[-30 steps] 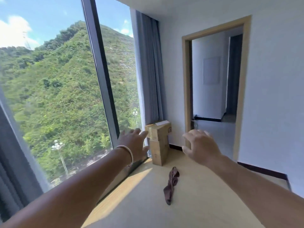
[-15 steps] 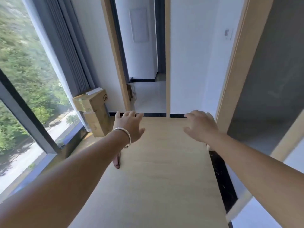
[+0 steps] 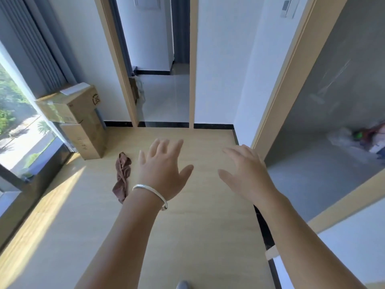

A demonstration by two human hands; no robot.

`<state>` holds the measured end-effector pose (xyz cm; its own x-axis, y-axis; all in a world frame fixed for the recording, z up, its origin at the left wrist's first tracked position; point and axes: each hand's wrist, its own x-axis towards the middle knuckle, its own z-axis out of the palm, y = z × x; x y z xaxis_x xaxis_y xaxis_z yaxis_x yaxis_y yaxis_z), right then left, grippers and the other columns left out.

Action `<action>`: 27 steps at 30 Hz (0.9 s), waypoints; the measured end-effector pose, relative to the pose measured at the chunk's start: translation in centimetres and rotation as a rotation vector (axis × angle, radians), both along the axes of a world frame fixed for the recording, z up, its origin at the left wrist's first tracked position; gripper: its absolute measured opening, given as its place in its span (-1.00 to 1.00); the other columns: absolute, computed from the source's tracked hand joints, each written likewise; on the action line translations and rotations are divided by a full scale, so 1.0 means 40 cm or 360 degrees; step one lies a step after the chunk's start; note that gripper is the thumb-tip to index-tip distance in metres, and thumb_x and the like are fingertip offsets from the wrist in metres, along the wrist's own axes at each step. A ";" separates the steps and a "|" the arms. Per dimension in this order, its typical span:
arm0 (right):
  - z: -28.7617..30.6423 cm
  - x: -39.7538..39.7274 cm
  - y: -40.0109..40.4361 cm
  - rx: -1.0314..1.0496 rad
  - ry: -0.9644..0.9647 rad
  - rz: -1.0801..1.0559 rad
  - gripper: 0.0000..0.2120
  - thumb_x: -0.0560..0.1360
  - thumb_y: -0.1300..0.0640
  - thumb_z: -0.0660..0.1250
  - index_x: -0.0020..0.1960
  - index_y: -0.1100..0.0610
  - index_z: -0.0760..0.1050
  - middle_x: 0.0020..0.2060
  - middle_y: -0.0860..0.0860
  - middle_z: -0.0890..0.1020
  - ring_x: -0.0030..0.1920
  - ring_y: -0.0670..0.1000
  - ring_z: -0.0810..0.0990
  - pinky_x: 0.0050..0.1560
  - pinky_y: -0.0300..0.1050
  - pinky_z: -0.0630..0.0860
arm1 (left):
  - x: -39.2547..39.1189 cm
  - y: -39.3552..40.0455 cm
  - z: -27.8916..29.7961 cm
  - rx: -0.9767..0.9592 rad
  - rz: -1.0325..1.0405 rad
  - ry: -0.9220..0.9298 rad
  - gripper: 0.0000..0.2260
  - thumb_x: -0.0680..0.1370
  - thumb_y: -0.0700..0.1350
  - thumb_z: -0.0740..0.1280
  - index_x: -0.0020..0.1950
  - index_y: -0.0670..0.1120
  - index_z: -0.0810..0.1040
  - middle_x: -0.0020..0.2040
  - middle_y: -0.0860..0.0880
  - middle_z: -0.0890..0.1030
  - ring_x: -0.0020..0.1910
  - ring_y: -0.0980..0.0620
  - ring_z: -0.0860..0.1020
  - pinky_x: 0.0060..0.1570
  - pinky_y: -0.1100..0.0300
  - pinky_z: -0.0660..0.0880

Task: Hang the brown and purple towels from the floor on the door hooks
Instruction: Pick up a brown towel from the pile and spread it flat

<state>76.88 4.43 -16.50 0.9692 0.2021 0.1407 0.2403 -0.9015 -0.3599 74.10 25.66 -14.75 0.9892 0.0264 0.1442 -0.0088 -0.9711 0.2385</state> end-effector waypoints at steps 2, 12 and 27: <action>-0.017 0.035 0.038 0.0027 0.0039 0.0017 -0.42 0.52 -0.15 0.24 0.49 -0.05 0.24 0.46 -0.08 0.27 0.50 -0.04 0.06 0.49 -0.03 0.02 | 0.038 0.021 -0.022 -0.0035 -0.0009 0.0086 -0.39 0.56 0.27 0.13 0.55 0.16 0.01 0.56 -0.01 0.09 0.56 -0.02 -0.08 0.49 -0.20 -0.04; -0.047 0.199 0.084 0.0040 0.0369 0.0007 -0.44 0.52 -0.11 0.27 0.49 -0.07 0.25 0.46 -0.10 0.27 0.48 -0.07 0.13 0.49 -0.01 0.10 | 0.241 0.108 -0.095 -0.0114 -0.0011 0.0360 -0.36 0.55 0.29 0.14 0.55 0.18 -0.04 0.58 -0.01 0.05 0.56 -0.03 -0.10 0.49 -0.16 -0.06; -0.024 0.713 -0.051 0.0112 0.0640 0.0143 -0.40 0.53 -0.16 0.26 0.51 -0.11 0.17 0.47 -0.22 0.20 0.48 -0.18 0.09 0.35 -0.22 0.14 | 0.741 0.038 -0.085 0.0048 -0.0003 0.0510 -0.37 0.55 0.29 0.13 0.54 0.16 -0.02 0.56 0.01 0.09 0.56 -0.02 -0.03 0.50 -0.17 -0.01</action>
<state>105.39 2.38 -17.46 0.9286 0.2918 -0.2291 0.1445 -0.8533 -0.5009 103.74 27.17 -18.16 0.9844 0.0250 -0.1739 0.0602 -0.9779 0.2002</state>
